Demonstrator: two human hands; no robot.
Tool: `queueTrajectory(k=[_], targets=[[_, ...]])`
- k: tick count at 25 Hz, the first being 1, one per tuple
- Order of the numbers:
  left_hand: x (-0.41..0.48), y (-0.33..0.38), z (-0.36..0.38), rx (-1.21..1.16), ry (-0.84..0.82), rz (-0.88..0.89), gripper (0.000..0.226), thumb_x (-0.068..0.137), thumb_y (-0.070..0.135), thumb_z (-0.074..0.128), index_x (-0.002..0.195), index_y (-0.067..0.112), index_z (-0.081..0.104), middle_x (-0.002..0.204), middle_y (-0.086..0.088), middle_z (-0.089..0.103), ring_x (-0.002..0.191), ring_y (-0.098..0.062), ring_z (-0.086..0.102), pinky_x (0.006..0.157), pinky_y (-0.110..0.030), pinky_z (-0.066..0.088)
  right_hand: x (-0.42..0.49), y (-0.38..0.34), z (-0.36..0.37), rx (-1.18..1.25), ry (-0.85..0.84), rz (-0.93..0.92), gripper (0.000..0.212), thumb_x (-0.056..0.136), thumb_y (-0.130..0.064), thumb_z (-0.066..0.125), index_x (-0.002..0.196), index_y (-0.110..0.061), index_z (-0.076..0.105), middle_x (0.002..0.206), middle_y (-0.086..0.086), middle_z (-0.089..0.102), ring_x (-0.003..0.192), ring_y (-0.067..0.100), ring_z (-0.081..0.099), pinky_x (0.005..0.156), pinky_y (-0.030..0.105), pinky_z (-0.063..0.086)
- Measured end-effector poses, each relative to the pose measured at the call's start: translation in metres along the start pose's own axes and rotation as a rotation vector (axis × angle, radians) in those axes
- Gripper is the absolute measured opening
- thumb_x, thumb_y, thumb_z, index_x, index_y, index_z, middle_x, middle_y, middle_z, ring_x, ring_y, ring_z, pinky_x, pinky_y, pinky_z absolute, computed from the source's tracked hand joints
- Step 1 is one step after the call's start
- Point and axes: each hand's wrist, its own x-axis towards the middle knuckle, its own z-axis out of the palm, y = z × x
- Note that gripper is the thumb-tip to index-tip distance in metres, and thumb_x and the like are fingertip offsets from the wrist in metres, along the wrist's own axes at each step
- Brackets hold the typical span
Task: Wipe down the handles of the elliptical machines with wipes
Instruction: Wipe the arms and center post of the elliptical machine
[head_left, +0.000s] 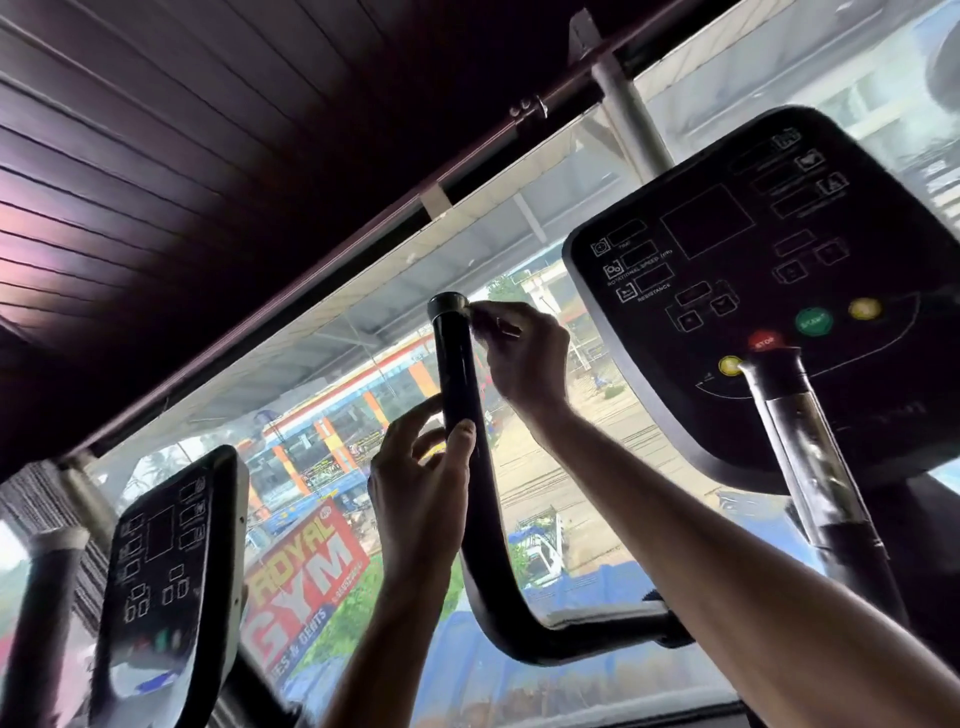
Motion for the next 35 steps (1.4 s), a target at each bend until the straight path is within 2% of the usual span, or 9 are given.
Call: queueTrajectory(k=[5,8,12,16,19,24,26,29,35], targets=[[-0.003,-0.016,-0.006,-0.118,0.011,-0.048,0.035,0.092,0.018,0.076,0.123,0.032,0.070,0.113,0.001,0.077,0.098,-0.006,0.075,0.075,-0.016,0.052,-0.001,0.000,-0.015,-0.120,-0.130,-0.395,0.014,0.094,-0.004,0.071,0.103,-0.009,0.080,0.100,0.003,0.077,0.093,0.016,0.073,0.081,0.039,0.061],[-0.010,-0.018,-0.007,-0.239,0.003,-0.093,0.025,0.092,0.010,0.073,0.114,0.023,0.074,0.092,0.014,0.080,0.084,0.006,0.072,0.066,-0.005,0.048,0.017,-0.014,-0.021,-0.345,-0.355,-0.609,0.014,0.093,-0.006,0.068,0.100,-0.010,0.081,0.104,0.004,0.073,0.098,0.020,0.069,0.084,0.034,0.057],[-0.015,-0.023,-0.007,-0.330,-0.030,-0.092,0.020,0.092,0.005,0.071,0.106,0.018,0.077,0.096,0.007,0.080,0.085,-0.002,0.073,0.070,-0.012,0.052,0.022,-0.048,-0.033,-0.568,-0.953,-0.790,0.013,0.092,-0.003,0.071,0.098,-0.008,0.081,0.103,0.005,0.073,0.099,0.021,0.070,0.086,0.035,0.057],[-0.018,-0.025,-0.004,-0.433,-0.069,-0.118,0.019,0.090,0.008,0.074,0.105,0.020,0.077,0.097,0.008,0.080,0.084,-0.002,0.073,0.068,-0.012,0.051,0.028,-0.062,-0.033,-0.666,-0.941,-0.854,0.014,0.091,-0.002,0.072,0.100,-0.007,0.081,0.101,0.006,0.072,0.105,0.023,0.069,0.088,0.043,0.060],[-0.018,-0.027,-0.006,-0.515,-0.089,-0.134,0.031,0.079,0.024,0.074,0.109,0.018,0.076,0.102,0.004,0.080,0.085,-0.004,0.072,0.072,-0.018,0.053,0.018,-0.079,-0.033,-0.728,-1.206,-0.866,0.013,0.095,-0.008,0.070,0.100,-0.010,0.082,0.101,0.002,0.073,0.101,0.018,0.069,0.090,0.043,0.058],[-0.021,-0.043,-0.010,-0.630,-0.117,-0.175,0.039,0.077,0.019,0.067,0.115,0.019,0.074,0.108,-0.002,0.078,0.102,-0.020,0.073,0.092,-0.037,0.056,-0.002,-0.087,-0.034,-0.736,-1.175,-0.941,0.011,0.088,-0.006,0.074,0.092,-0.011,0.083,0.091,0.002,0.074,0.092,0.020,0.069,0.080,0.039,0.059],[-0.025,-0.048,-0.010,-0.684,-0.157,-0.197,0.037,0.076,0.013,0.061,0.111,0.017,0.074,0.105,-0.004,0.077,0.099,-0.021,0.071,0.087,-0.032,0.056,-0.015,-0.096,-0.038,-0.688,-1.345,-0.897,0.014,0.092,-0.012,0.069,0.095,-0.012,0.083,0.094,0.001,0.073,0.092,0.018,0.067,0.081,0.035,0.056],[-0.030,-0.047,-0.011,-0.758,-0.206,-0.263,0.034,0.075,0.015,0.058,0.104,0.012,0.074,0.100,-0.006,0.076,0.091,-0.017,0.068,0.076,-0.021,0.054,-0.002,-0.093,-0.036,-0.780,-1.196,-0.973,0.010,0.089,-0.007,0.077,0.096,-0.011,0.083,0.095,0.003,0.074,0.092,0.020,0.069,0.086,0.038,0.060],[-0.026,-0.044,-0.006,-0.738,-0.199,-0.255,0.029,0.078,0.026,0.064,0.105,0.023,0.076,0.101,-0.001,0.077,0.091,-0.019,0.067,0.086,-0.040,0.051,0.014,-0.096,-0.033,-0.840,-1.249,-0.824,0.015,0.093,-0.010,0.076,0.106,-0.013,0.082,0.103,-0.002,0.072,0.099,0.012,0.066,0.094,0.030,0.055]])
